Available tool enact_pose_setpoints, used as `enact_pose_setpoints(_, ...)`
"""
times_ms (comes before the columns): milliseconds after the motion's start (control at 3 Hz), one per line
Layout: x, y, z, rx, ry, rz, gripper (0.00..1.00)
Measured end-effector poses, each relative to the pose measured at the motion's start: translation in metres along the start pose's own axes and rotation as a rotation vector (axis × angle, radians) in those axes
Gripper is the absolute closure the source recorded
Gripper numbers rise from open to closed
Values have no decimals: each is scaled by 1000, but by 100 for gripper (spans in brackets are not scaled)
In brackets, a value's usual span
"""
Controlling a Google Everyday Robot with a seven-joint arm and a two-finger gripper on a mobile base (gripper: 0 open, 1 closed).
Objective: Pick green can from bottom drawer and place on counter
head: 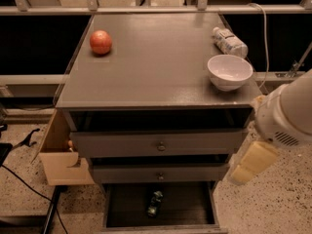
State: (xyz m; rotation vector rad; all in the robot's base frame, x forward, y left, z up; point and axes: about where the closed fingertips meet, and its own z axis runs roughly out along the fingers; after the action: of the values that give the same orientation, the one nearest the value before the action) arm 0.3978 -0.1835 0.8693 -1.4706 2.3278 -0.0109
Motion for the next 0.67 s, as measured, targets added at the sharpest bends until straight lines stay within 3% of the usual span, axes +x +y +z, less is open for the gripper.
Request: enact_pose_setpoints(667, 11, 20, 95, 42, 17, 17, 0)
